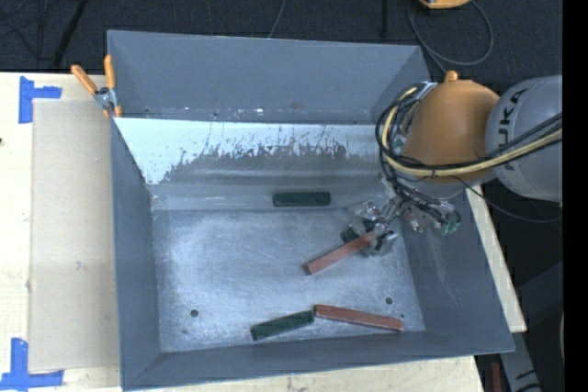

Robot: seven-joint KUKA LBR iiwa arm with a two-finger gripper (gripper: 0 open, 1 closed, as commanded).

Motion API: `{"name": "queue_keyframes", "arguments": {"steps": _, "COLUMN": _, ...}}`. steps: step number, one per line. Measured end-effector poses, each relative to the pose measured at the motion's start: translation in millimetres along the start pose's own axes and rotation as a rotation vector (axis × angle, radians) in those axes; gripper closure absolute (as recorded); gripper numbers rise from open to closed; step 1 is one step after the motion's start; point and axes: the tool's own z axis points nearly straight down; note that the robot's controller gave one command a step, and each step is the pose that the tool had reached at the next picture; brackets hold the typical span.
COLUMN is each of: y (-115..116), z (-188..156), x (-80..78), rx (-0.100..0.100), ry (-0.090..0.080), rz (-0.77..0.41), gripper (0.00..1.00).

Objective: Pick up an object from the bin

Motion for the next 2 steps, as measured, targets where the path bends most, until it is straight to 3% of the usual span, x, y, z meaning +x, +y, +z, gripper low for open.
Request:
{"name": "queue_keyframes", "arguments": {"steps": 1, "y": -39.4, "z": 2.6, "x": 13.3, "rx": -0.003, "ry": -0.016, "rz": -0.334, "gripper": 1.0}}
{"name": "queue_keyframes", "arguments": {"steps": 2, "y": -51.7, "z": -185.1, "x": 3.2, "rx": 0.003, "ry": -0.006, "rz": -0.295, "gripper": 1.0}}
